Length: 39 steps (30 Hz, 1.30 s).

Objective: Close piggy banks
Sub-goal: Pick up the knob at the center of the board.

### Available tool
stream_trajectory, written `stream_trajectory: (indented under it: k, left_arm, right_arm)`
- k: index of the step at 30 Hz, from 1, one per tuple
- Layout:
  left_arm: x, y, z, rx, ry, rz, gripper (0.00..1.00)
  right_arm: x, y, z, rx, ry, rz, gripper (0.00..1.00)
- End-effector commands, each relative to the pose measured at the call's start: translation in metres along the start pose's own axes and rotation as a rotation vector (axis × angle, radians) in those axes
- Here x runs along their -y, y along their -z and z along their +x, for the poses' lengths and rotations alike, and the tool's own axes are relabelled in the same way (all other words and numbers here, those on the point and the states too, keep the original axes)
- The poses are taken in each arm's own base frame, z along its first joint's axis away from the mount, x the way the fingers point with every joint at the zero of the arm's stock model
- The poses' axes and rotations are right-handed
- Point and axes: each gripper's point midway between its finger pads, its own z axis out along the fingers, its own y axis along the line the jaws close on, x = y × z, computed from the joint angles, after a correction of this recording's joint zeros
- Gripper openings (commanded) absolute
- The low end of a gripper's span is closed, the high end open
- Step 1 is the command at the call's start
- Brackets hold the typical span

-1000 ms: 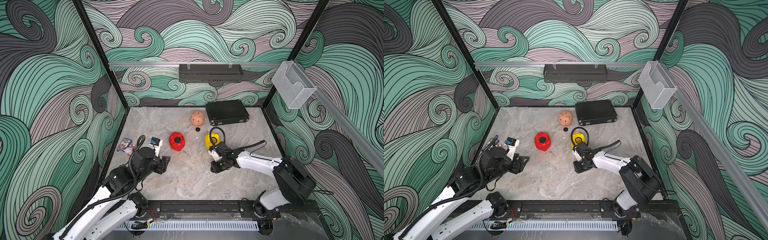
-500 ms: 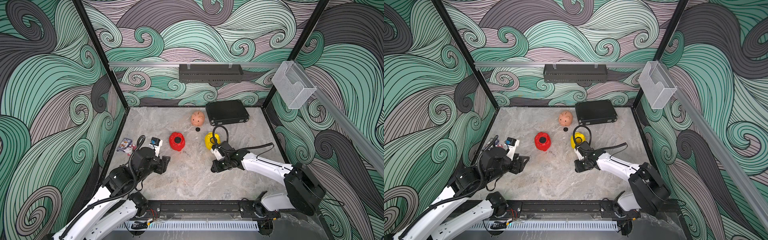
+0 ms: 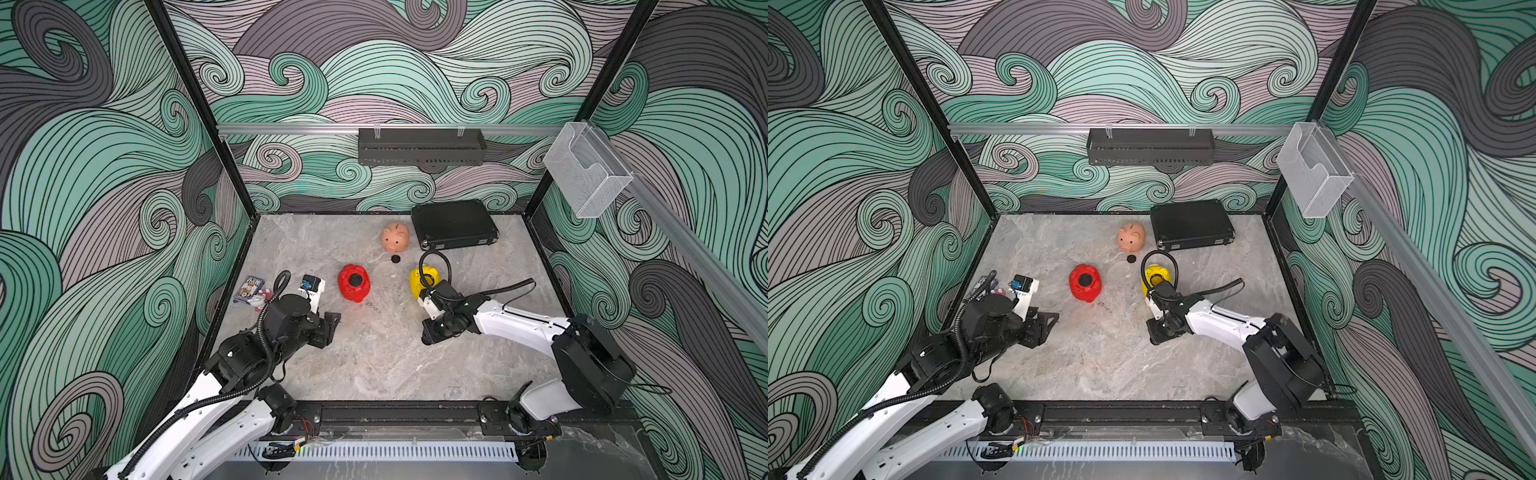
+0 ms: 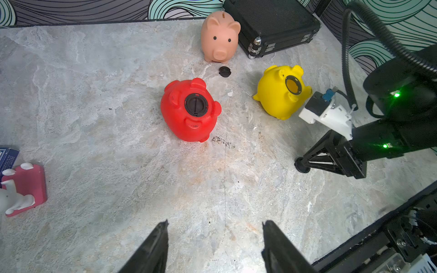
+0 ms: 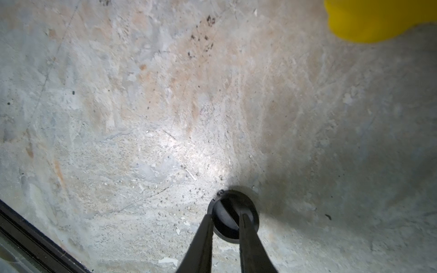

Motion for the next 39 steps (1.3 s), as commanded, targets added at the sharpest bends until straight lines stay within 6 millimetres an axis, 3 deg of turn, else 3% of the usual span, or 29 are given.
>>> stream_trajectory:
  k: [1, 12, 22, 30, 34, 39]
  left_arm:
    - [-0.003, 0.002, 0.002, -0.010, -0.011, -0.013, 0.63]
    - [-0.003, 0.001, 0.001, -0.013, -0.014, -0.012, 0.63]
    - [-0.002, -0.001, 0.002, -0.022, -0.016, -0.013, 0.63]
    - [-0.003, 0.001, 0.002, -0.015, -0.013, -0.014, 0.63]
    - [-0.004, 0.002, 0.001, -0.009, -0.013, -0.016, 0.63]
    - [-0.004, 0.001, 0.002, -0.015, -0.012, -0.018, 0.63]
  right_arm:
    - [0.003, -0.004, 0.002, -0.023, 0.019, 0.024, 0.24]
    - [0.015, -0.009, 0.022, -0.084, -0.020, 0.072, 0.21]
    - [0.046, -0.001, 0.029, -0.082, -0.083, 0.258, 0.12]
    - [0.036, 0.004, 0.019, -0.059, -0.132, 0.217, 0.11]
    - [0.036, 0.003, 0.018, -0.064, -0.128, 0.222, 0.21]
    - [0.038, -0.002, 0.020, -0.090, -0.124, 0.231, 0.19]
